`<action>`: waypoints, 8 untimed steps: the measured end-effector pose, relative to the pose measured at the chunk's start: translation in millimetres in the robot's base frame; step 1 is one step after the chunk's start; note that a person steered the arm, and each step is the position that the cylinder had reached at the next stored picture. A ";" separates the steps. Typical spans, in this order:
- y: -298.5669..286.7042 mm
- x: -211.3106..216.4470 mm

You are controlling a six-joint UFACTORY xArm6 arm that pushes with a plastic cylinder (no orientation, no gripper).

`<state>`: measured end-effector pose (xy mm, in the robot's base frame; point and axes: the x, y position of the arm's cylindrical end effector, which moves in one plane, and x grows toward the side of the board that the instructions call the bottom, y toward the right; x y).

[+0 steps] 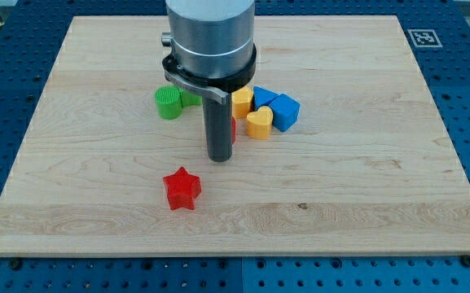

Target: Push the red circle to the bottom of green star

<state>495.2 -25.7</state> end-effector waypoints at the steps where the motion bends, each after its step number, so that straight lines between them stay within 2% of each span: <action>1: -22.6 -1.8; 2: -33.1 -2.7; 4: 31.4 5.1; 6: 6.8 -33.4; 8: 5.0 -9.3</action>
<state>485.9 -20.7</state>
